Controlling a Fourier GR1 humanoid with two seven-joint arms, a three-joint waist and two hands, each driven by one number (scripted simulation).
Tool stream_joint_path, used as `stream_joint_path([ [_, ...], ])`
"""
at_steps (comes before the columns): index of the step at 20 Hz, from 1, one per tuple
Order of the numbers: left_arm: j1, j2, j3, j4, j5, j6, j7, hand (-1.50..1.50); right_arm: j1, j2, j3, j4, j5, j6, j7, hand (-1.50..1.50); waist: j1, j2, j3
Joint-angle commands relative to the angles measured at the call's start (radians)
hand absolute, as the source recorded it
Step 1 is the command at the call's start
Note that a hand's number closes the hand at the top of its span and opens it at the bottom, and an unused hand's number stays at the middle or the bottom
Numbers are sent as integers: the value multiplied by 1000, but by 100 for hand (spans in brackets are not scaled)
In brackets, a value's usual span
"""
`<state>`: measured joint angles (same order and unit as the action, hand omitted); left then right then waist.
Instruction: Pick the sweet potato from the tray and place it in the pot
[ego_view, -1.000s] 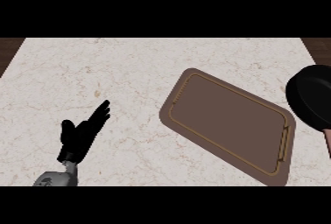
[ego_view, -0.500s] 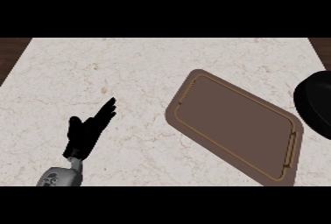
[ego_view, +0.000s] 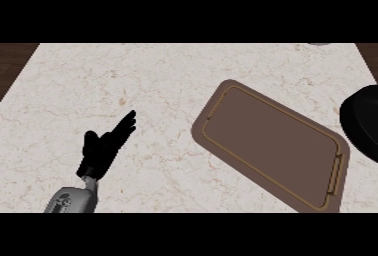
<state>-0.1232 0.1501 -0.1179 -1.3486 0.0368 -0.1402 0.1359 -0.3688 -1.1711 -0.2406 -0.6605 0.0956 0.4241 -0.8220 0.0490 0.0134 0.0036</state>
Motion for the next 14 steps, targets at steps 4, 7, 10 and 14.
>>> stream_joint_path([
  [4,14,-7,-3,0,-9,2,4,0,-169,49,161,15,155,10,-46,150,0,-2,-2],
  [7,-14,-9,8,8,-15,9,0,0,-229,75,201,59,205,-6,-81,150,-7,-1,-2],
  [10,15,1,10,-24,13,-18,36,0,-253,154,286,2,330,-218,7,150,1,-3,-2],
  [14,16,19,17,-49,12,-25,60,0,-286,168,354,-20,463,-349,92,150,-14,-8,-3],
])
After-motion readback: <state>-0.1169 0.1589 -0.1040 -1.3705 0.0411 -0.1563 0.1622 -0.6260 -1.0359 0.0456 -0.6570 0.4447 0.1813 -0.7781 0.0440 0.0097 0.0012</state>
